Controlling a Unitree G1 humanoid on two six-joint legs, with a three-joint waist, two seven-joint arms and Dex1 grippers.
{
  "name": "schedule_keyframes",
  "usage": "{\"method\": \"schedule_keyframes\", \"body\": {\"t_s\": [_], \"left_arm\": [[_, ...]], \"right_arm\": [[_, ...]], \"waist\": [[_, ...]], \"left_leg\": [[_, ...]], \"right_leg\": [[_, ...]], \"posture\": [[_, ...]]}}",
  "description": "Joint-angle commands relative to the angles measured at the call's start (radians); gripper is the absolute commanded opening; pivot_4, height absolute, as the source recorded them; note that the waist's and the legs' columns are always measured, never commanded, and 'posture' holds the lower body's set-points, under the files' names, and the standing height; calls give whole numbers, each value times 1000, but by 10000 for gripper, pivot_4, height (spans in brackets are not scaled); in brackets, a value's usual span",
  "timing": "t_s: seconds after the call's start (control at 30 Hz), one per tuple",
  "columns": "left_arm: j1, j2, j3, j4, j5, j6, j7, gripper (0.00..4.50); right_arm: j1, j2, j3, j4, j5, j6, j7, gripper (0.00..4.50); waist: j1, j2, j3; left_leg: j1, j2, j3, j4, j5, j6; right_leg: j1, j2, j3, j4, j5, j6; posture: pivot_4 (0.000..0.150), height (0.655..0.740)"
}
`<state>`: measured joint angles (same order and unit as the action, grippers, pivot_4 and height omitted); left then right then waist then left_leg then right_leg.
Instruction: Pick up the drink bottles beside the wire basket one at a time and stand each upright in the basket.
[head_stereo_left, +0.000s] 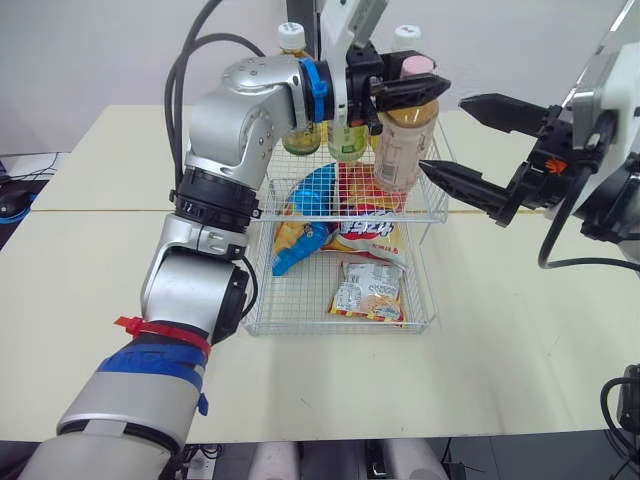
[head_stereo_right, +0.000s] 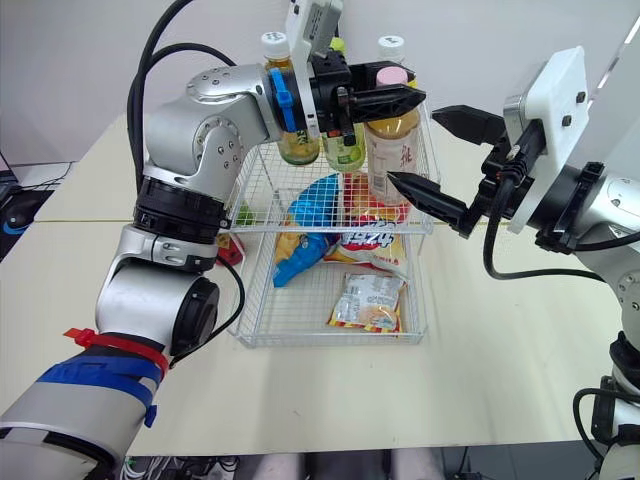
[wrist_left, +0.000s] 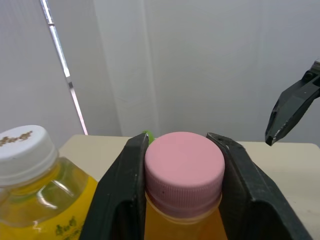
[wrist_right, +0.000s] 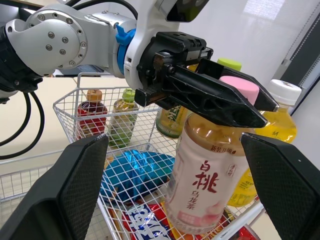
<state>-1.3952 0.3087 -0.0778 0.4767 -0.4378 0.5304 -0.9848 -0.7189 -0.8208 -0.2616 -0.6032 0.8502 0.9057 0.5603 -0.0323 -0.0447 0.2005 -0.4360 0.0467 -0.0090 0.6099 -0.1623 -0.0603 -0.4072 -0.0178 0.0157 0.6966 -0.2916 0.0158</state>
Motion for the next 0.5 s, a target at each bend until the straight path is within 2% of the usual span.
{"method": "schedule_keyframes", "body": {"t_s": [0.03,0.17,0.37,0.5], "left_arm": [[-44,19,75,-62,-49,35,2,32241],[-25,70,137,-143,-77,74,31,44563],[104,186,317,-382,-172,209,199,44563],[300,306,436,-565,-164,269,326,44563]], "right_arm": [[-12,-11,-22,-13,14,-21,-6,45000],[-19,-10,-4,10,12,-38,18,45000],[-56,8,19,70,67,-41,87,45000],[-115,20,49,126,97,-46,142,45000]], "waist": [[-1,0,0],[-2,0,0],[-5,1,0],[-10,1,0]], "left_leg": [[0,0,0,0,0,0],[0,0,0,0,0,0],[2,1,-1,0,0,0],[3,1,-1,0,0,0]], "right_leg": [[0,0,0,0,0,0],[0,0,0,0,0,0],[1,0,0,0,0,0],[2,0,0,1,1,-1]], "posture": [[1500,7400],[1500,7400],[1500,7400],[1500,7400]]}}
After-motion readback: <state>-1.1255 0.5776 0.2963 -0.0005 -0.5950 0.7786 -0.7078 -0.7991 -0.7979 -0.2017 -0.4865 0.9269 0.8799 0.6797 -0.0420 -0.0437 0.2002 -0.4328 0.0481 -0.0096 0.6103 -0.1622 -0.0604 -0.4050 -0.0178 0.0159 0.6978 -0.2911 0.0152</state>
